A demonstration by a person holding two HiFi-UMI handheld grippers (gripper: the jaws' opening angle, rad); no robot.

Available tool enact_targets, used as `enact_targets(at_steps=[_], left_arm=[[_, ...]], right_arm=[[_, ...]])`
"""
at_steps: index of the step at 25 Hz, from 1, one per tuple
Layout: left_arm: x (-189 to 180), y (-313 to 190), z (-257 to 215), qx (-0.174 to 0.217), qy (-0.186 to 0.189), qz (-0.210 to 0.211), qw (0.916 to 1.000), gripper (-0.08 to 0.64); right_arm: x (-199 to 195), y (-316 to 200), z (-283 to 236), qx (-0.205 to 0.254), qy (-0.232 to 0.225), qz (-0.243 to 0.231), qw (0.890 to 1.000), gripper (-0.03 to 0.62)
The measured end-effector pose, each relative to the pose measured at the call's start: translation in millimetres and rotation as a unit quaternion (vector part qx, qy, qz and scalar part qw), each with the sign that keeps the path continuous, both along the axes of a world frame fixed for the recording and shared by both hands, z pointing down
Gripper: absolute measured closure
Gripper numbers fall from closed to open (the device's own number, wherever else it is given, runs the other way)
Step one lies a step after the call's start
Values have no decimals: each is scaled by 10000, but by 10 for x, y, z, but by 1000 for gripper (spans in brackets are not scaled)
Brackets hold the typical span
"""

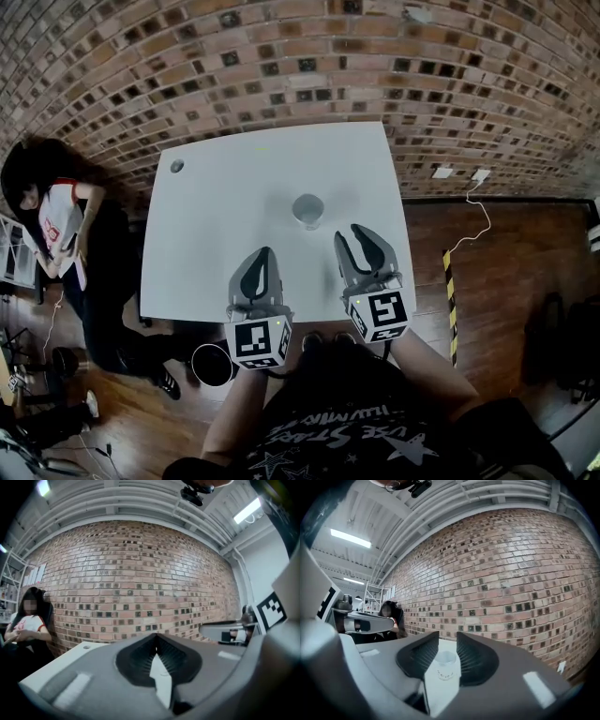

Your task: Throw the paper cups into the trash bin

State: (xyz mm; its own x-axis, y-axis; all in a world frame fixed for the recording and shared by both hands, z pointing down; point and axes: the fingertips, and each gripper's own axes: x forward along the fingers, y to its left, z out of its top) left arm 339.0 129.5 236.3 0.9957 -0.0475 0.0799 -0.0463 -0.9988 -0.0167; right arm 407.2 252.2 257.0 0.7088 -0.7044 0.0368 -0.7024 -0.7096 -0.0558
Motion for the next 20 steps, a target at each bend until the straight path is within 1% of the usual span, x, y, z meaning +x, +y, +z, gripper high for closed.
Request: enact_targets(at_steps=[1, 3, 8, 13, 18, 20], left_arm=[[19, -38, 32, -9, -40, -6, 10000, 555], [45, -93, 75, -25, -127, -11, 9999, 555], [90, -200, 209, -39, -230, 17, 9997, 555], [132, -289, 334, -70, -312, 1, 9995, 555], [199, -394, 470, -149, -407, -81, 9990, 555], [230, -434, 511, -183, -421, -110, 9989, 555]], right_arm=[[2, -53, 70, -72, -63, -63, 9999, 456], [4, -140, 196, -173, -187, -152, 9996, 433], [21, -277, 390, -307, -361, -228, 9986, 415], [87, -389, 602, -435, -585, -250, 9970, 337], [155, -529, 859, -664, -807, -353, 9939, 260], [183, -587, 941, -759, -842, -383, 9928, 241]])
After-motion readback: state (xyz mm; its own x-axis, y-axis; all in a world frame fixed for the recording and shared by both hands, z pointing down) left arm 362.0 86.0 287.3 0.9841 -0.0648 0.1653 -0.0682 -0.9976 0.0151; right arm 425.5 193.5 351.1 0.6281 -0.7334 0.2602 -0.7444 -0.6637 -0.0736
